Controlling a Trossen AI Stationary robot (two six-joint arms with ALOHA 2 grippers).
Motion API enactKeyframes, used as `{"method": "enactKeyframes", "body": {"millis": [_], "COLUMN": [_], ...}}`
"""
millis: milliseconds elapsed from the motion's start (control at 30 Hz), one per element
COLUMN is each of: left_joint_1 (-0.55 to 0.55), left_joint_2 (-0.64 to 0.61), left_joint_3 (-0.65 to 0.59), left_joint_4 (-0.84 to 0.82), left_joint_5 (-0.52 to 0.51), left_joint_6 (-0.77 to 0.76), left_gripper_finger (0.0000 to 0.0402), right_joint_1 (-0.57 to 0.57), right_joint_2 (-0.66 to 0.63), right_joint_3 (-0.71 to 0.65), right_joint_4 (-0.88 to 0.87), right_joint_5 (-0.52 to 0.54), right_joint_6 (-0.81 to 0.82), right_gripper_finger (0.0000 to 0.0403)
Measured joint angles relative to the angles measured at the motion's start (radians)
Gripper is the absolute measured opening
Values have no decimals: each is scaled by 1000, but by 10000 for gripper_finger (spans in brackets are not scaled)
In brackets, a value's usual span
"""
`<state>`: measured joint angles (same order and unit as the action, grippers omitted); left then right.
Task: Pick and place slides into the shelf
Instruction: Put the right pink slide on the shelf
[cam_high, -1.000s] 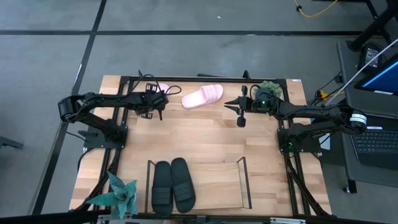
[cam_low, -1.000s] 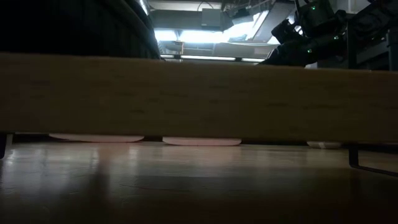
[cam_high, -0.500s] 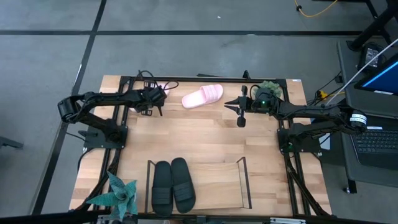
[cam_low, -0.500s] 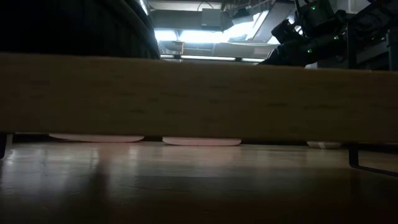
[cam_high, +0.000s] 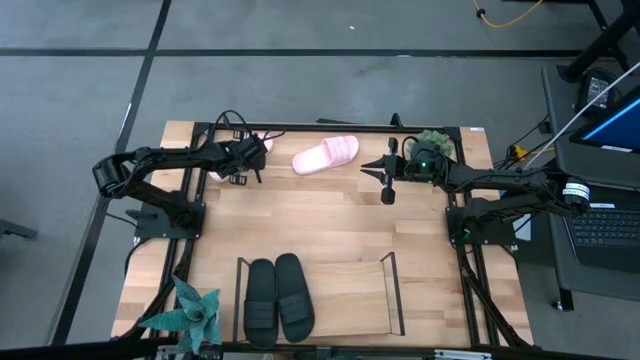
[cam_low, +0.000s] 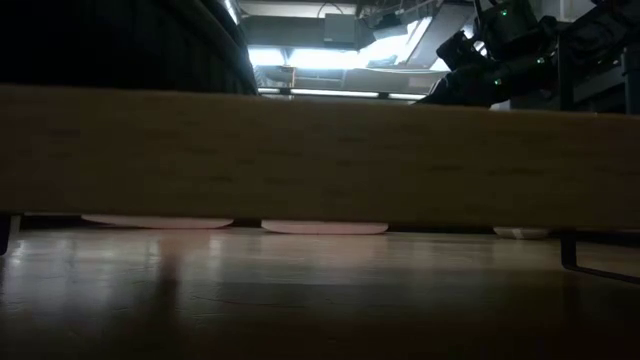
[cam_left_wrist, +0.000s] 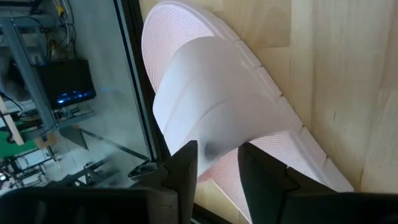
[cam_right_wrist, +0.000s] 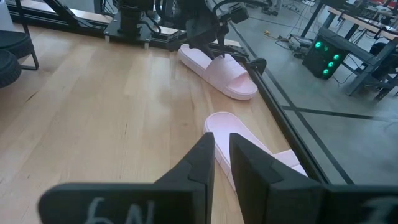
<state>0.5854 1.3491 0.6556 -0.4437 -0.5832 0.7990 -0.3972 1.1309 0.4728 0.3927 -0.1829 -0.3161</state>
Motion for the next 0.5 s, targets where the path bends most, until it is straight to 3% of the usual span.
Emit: {"method": "enactKeyframes", "body": {"millis": [500], "left_joint_1": [0], "left_joint_2": [0], "left_joint_3": [0], "left_joint_4": [13], "left_joint_5": [17], "left_joint_6": [-92], "left_gripper_finger": [6], "right_joint_1": [0], "right_joint_2": [0], "right_joint_3": [0], "right_joint_4": [0], "right_joint_5": [0], "right_joint_6": [0], "right_gripper_finger": [53]}}
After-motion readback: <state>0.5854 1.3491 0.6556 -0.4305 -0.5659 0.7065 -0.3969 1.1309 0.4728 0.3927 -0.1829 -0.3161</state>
